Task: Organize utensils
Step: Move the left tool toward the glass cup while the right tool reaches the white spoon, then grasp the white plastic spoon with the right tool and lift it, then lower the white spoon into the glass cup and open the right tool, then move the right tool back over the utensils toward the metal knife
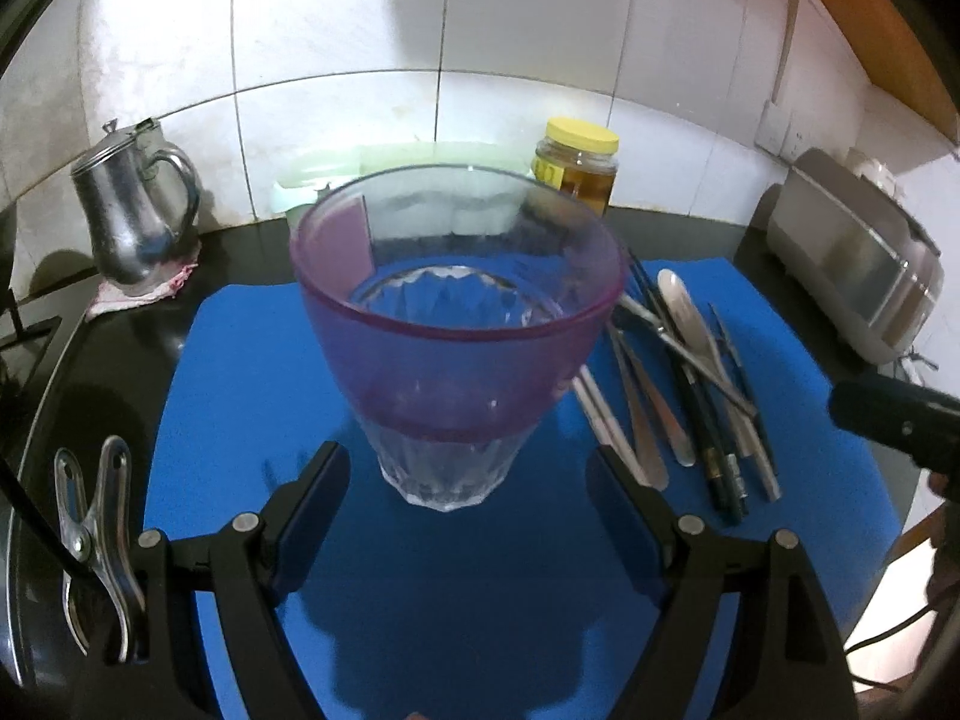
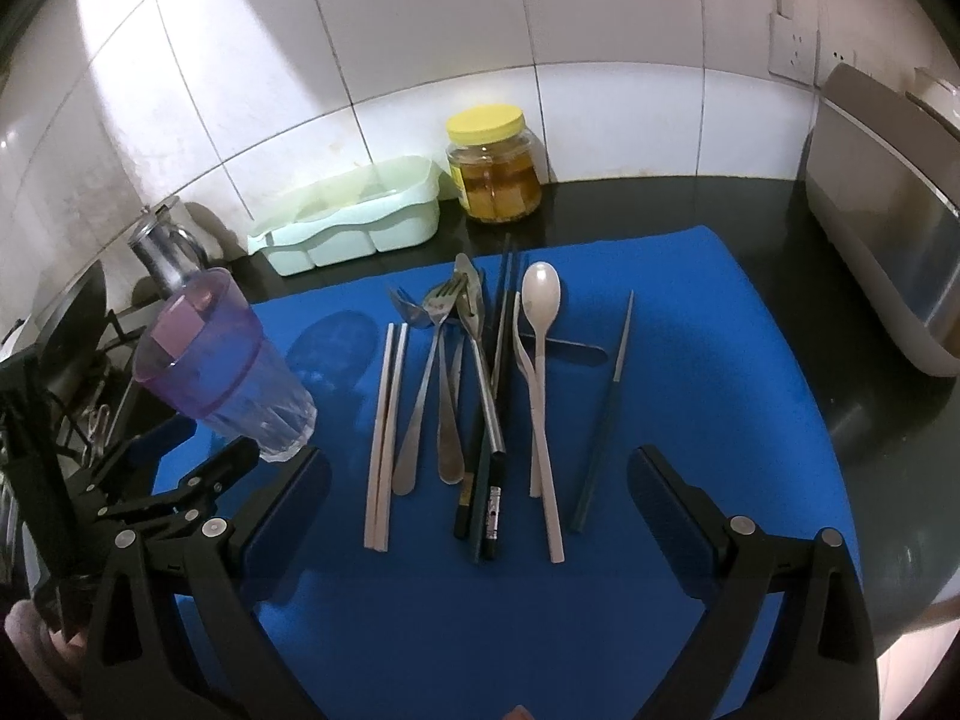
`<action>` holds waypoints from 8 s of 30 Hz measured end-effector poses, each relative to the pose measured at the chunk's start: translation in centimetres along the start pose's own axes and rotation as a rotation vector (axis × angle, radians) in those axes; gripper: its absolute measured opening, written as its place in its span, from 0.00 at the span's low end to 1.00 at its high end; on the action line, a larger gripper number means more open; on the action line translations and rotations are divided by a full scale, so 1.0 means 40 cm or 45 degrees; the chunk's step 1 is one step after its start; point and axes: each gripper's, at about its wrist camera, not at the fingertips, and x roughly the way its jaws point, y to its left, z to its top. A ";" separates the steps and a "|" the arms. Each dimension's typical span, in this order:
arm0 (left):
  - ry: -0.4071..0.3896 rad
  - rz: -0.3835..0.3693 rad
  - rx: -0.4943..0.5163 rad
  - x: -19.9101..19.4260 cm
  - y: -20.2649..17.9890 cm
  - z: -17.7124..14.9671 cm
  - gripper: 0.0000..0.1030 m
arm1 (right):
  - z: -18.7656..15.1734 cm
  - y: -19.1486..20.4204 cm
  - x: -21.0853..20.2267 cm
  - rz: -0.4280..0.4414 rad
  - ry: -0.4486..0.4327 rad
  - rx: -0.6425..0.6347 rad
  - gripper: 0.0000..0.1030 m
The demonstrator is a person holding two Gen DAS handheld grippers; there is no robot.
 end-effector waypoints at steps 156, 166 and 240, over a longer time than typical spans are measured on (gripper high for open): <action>-0.047 -0.056 0.083 0.094 0.026 -0.018 0.73 | 0.204 0.343 0.064 0.396 -0.082 -0.353 0.30; -0.047 -0.056 0.082 0.094 0.025 -0.018 0.73 | 0.205 0.293 0.013 0.365 -0.171 -0.303 0.33; -0.043 -0.060 0.078 0.097 0.032 -0.012 0.73 | 0.070 0.016 0.233 -0.135 0.334 -0.316 0.18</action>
